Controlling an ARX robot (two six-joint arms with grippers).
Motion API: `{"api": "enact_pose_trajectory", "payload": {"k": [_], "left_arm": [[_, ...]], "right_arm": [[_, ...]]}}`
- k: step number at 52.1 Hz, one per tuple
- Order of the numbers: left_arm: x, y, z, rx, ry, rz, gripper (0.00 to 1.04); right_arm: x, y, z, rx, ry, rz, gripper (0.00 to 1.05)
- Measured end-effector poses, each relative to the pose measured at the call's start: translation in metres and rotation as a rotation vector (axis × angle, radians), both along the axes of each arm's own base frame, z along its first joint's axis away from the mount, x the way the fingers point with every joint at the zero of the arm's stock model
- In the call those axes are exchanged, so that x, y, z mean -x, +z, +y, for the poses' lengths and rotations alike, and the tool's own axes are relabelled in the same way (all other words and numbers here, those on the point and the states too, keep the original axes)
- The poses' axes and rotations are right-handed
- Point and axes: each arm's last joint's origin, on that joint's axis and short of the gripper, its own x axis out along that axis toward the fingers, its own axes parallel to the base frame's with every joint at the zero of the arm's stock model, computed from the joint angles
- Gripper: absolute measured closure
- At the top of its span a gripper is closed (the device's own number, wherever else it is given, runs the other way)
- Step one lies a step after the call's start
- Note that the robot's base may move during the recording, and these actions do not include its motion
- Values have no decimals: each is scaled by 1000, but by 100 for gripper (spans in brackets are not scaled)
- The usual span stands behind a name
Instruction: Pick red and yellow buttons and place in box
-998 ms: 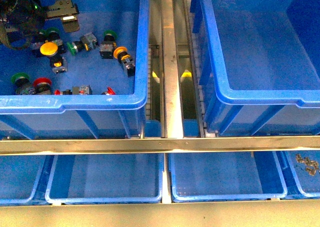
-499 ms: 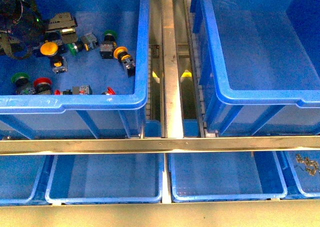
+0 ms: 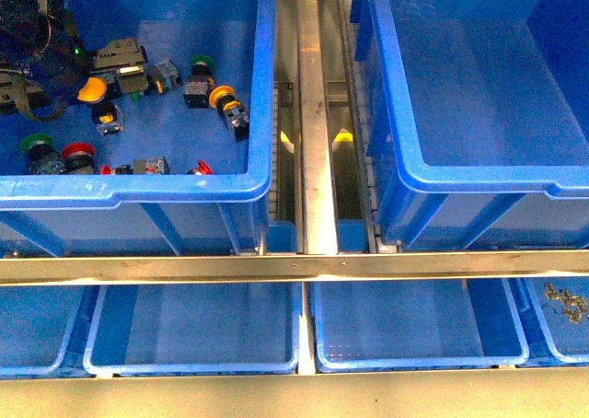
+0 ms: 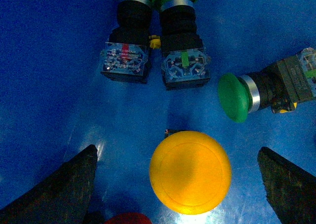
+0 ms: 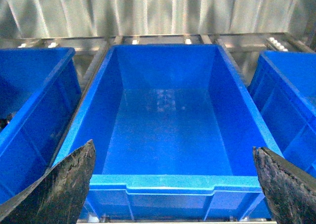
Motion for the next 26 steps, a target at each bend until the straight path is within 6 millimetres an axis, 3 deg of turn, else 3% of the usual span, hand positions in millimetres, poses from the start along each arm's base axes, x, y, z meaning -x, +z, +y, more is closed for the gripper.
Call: {"api": "enact_pose_trajectory", "payload": {"k": [10, 16, 21, 26], "left_arm": [[-1, 1, 0, -8, -10, -2, 9], [-1, 1, -1, -8, -18, -2, 26], [-1, 2, -1, -13, -21, -1, 28], [-3, 2, -1, -14, -20, -3, 46]], "right_arm": [[0, 0, 0, 0, 0, 0, 7], [0, 0, 0, 0, 0, 0, 7], [0, 0, 0, 0, 0, 0, 7], [0, 0, 0, 0, 0, 0, 7]]}}
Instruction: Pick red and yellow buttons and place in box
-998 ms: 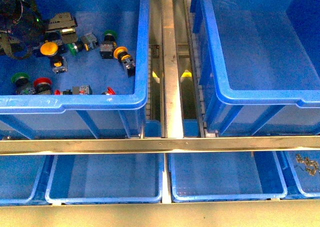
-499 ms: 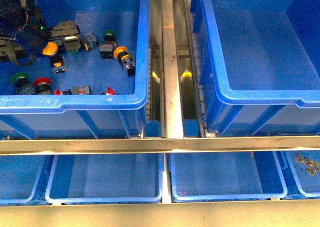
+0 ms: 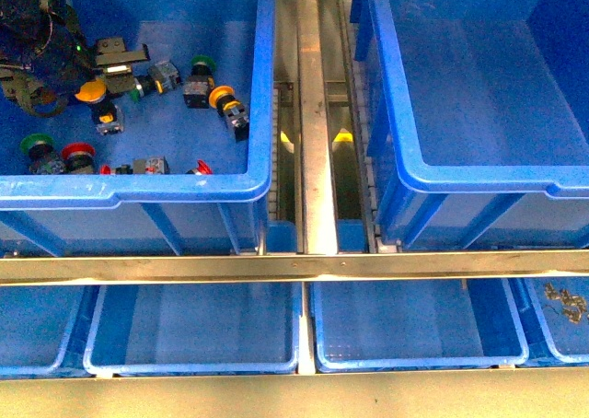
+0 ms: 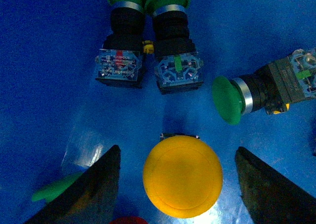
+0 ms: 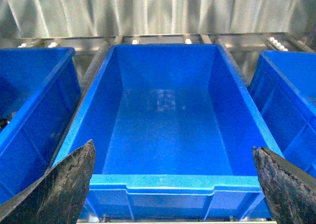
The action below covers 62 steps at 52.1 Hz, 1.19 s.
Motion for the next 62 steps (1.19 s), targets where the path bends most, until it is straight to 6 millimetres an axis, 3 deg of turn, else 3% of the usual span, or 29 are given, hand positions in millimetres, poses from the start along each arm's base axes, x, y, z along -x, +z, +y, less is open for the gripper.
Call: {"api": "enact_pose_trajectory", "payload": {"k": [5, 9, 34, 46, 54, 62], "left_arm": [[-1, 1, 0, -2, 1, -2, 62], [-2, 1, 0, -4, 4, -4, 69], [-2, 1, -2, -25, 6, -20, 71], [14, 3, -6, -20, -15, -23, 71], [30, 24, -9, -9, -33, -54, 71], [49, 61, -9, 2, -42, -131, 71]], "right_arm": [[0, 0, 0, 0, 0, 0, 7], [0, 0, 0, 0, 0, 0, 7], [0, 0, 0, 0, 0, 0, 7], [0, 0, 0, 0, 0, 0, 7], [0, 0, 0, 0, 0, 0, 7], [0, 0, 0, 0, 0, 0, 7]]}}
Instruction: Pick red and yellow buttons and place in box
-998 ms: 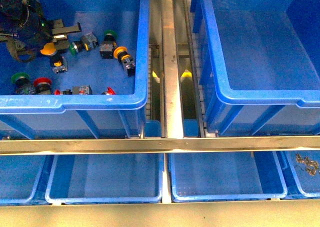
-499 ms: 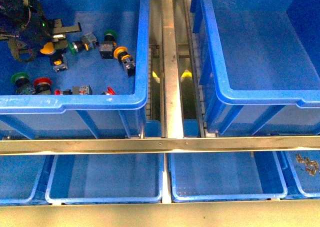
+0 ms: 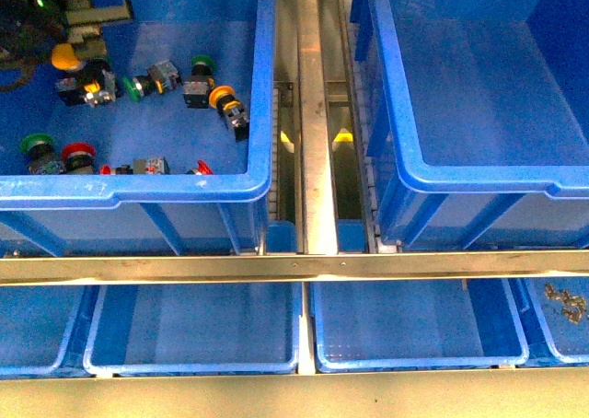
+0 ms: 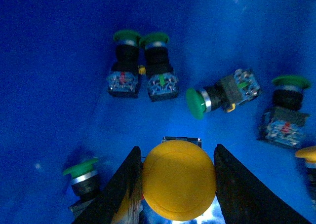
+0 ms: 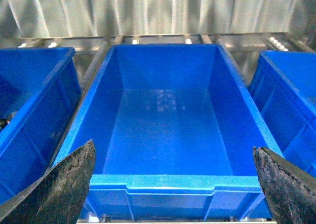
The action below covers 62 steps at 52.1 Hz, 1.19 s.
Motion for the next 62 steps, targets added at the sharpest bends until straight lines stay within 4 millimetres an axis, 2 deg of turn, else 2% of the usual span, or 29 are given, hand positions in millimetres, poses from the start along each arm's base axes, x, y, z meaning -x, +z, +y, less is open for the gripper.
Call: {"api": "enact_pose_trajectory", "payload": {"k": [6, 18, 28, 39, 52, 62], "left_arm": [[25, 26, 2, 8, -9, -39, 71], [66, 50, 5, 22, -31, -72, 71], [117, 78, 8, 42, -63, -122, 71], [162, 94, 14, 61, -87, -146, 71], [215, 115, 31, 147, -118, -219, 71], [256, 114, 41, 252, -142, -268, 71]], "right_arm": [[0, 0, 0, 0, 0, 0, 7], [0, 0, 0, 0, 0, 0, 7], [0, 0, 0, 0, 0, 0, 7], [0, 0, 0, 0, 0, 0, 7], [0, 0, 0, 0, 0, 0, 7], [0, 0, 0, 0, 0, 0, 7]]}}
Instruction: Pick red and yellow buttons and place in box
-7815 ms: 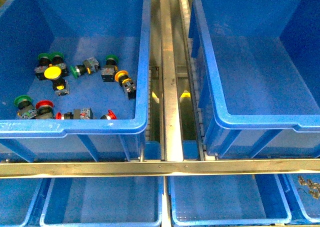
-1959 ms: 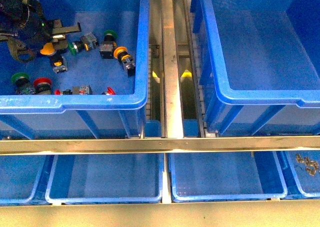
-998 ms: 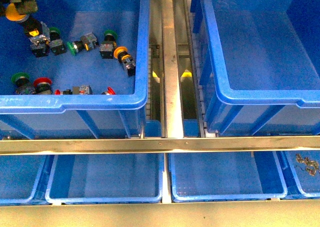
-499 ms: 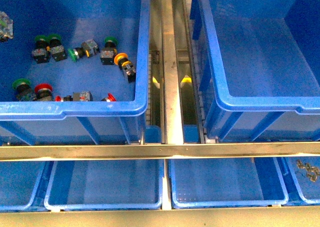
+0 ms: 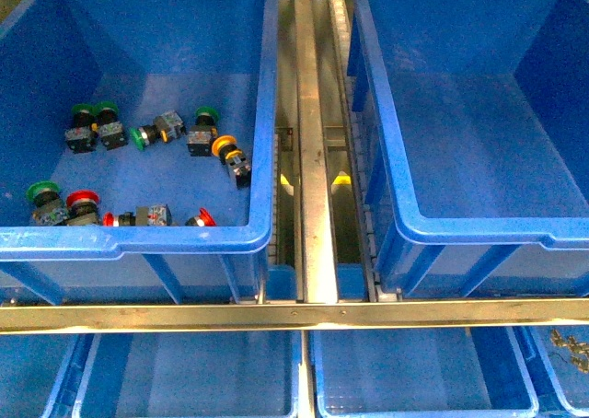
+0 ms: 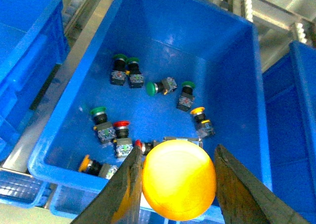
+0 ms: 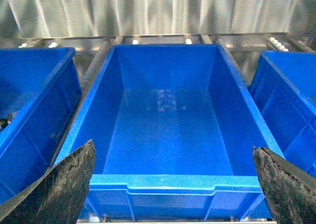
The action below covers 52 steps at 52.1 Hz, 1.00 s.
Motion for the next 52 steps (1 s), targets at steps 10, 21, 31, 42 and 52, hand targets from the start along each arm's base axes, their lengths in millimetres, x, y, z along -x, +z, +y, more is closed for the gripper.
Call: {"api": "enact_pose_trajectory", "payload": {"k": [10, 21, 31, 42, 52], "left_arm": [[25, -10, 4, 46, -9, -8, 71], [39, -16, 10, 73, 11, -10, 71], [45, -23, 12, 83, 12, -2, 71], [48, -25, 13, 95, 11, 2, 72], [49, -28, 13, 111, 13, 8, 72]], "right_arm": [[0, 0, 0, 0, 0, 0, 7], [0, 0, 0, 0, 0, 0, 7], [0, 0, 0, 0, 0, 0, 7], [0, 0, 0, 0, 0, 0, 7], [0, 0, 0, 0, 0, 0, 7]]}}
